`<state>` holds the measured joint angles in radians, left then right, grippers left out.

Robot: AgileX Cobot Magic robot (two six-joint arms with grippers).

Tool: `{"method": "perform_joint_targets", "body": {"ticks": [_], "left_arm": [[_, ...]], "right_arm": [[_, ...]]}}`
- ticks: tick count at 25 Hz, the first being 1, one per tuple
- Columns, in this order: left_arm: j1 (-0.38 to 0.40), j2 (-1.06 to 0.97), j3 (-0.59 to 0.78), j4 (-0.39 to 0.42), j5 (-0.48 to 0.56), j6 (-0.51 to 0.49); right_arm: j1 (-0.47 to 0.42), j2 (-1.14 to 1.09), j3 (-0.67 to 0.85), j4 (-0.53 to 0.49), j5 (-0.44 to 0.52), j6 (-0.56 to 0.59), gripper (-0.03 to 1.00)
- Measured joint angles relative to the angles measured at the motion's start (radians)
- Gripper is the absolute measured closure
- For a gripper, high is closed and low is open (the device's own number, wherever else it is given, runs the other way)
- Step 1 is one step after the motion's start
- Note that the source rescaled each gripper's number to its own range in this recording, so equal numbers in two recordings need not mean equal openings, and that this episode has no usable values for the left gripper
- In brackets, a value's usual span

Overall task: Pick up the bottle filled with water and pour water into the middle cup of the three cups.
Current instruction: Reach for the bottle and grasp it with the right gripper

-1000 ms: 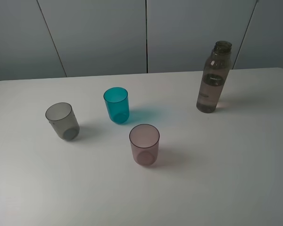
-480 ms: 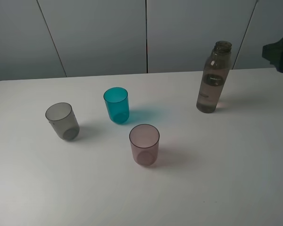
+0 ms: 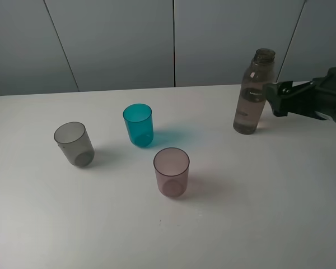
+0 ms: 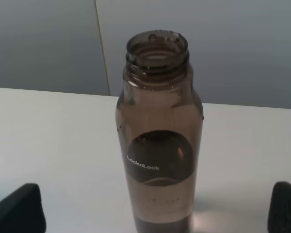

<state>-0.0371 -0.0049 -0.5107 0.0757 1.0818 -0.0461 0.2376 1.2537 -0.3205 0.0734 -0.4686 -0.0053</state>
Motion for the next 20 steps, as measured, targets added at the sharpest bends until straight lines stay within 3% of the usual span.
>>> {"method": "perform_joint_targets", "body": {"ticks": [7, 15, 20], "left_arm": [[0.0, 0.0, 0.0, 0.0, 0.0, 0.0], [0.0, 0.0, 0.0, 0.0, 0.0, 0.0], [0.0, 0.0, 0.0, 0.0, 0.0, 0.0]], "right_arm": [[0.0, 0.165, 0.03, -0.032, -0.229, 0.081, -0.03], [0.0, 0.362, 0.023, -0.046, -0.31, 0.099, -0.03], [0.0, 0.471, 0.021, -0.055, -0.414, 0.101, -0.03]]}}
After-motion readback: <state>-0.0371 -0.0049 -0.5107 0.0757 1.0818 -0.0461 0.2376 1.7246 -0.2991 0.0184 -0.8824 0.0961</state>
